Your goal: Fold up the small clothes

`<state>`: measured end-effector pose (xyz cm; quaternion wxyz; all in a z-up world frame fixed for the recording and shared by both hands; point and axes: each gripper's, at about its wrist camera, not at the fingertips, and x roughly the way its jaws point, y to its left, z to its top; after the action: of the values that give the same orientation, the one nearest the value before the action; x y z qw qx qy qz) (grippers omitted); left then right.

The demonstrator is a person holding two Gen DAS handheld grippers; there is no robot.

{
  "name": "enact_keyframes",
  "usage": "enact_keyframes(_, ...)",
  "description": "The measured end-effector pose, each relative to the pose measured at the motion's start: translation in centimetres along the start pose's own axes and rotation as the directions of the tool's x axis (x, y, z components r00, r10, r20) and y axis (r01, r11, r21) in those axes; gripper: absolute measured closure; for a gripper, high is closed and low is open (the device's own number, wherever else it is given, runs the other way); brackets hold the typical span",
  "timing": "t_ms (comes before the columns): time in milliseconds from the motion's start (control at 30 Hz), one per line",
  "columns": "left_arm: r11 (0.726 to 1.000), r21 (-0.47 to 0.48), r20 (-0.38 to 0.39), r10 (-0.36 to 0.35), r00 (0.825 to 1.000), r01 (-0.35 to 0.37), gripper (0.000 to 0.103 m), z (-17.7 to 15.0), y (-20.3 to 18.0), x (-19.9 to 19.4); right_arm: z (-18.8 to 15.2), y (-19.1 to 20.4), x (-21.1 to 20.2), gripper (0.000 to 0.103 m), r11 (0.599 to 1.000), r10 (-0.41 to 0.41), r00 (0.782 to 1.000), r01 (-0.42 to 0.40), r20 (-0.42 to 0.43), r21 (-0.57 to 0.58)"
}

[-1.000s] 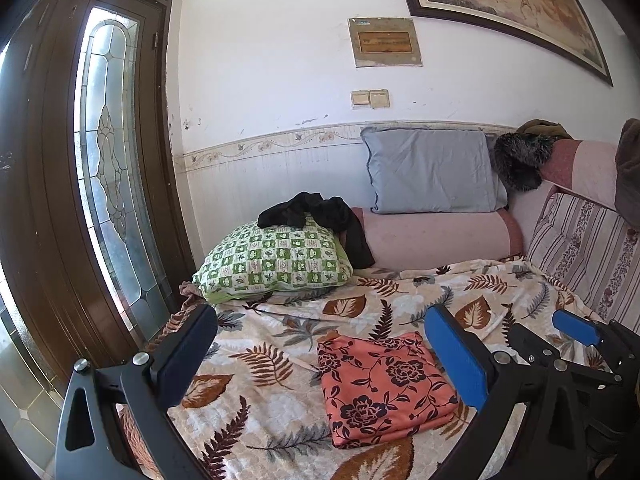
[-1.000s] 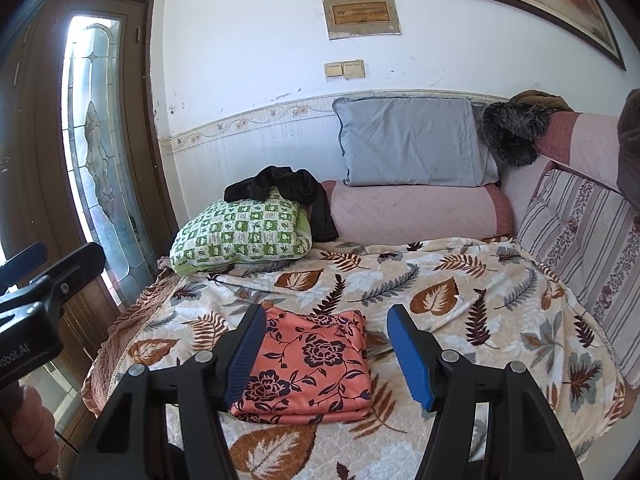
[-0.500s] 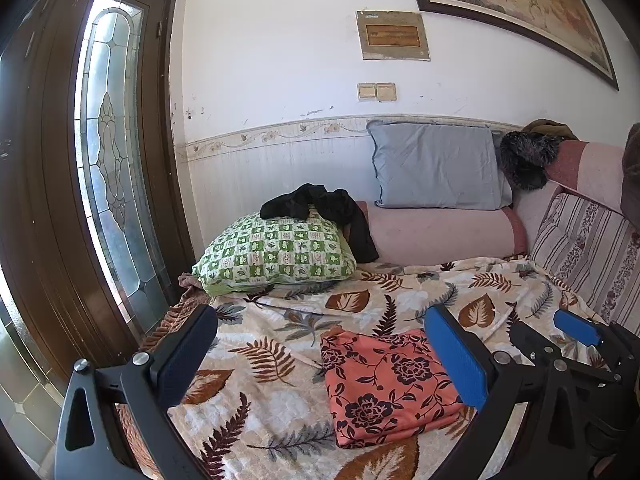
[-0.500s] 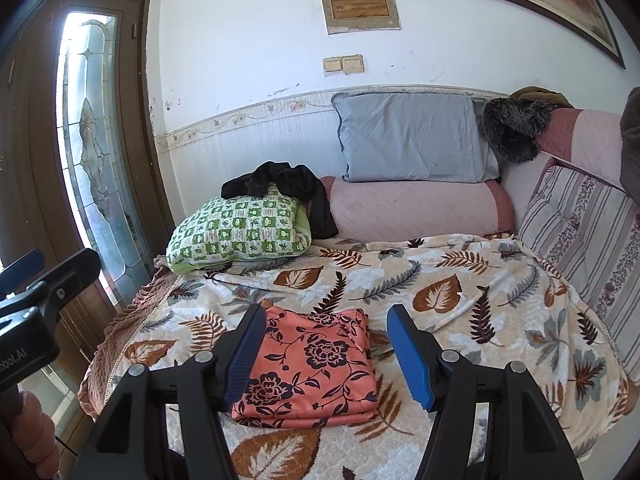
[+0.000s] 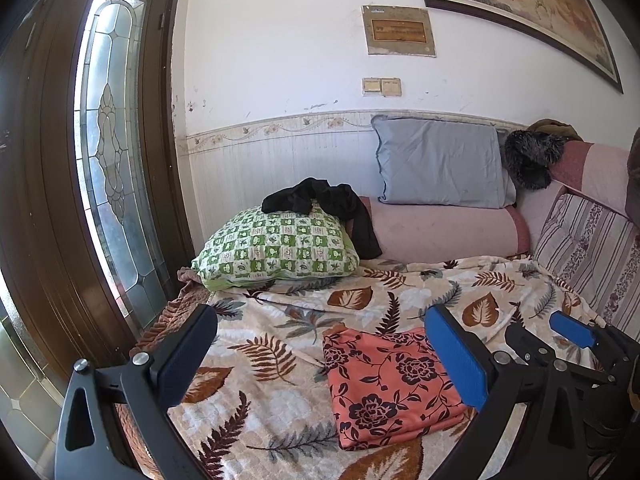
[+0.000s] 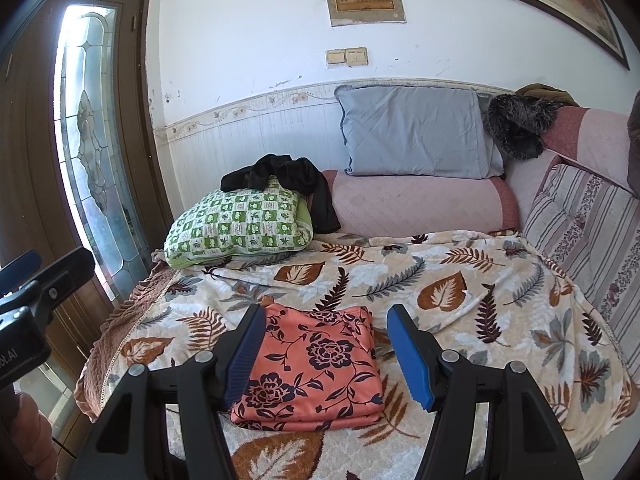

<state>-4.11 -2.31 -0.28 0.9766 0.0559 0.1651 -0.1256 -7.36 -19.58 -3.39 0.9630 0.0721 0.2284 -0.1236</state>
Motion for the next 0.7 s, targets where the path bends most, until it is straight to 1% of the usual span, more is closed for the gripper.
enact_keyframes(300,1.0,-0.018,-0.037,0.017,0.999,-0.018,0.0,0.0,0.2,2.3,0.0,0.1,2.3,0.036,1.0,0.004,0.999,-0.004,-0.032,0.0)
enact_keyframes(700,1.0,-0.017,-0.047,0.024,0.999,-0.025,0.0,0.2,0.3,3.2,0.5,0.5,4.2,0.036,1.0,0.018,0.999,-0.019,-0.048,-0.009)
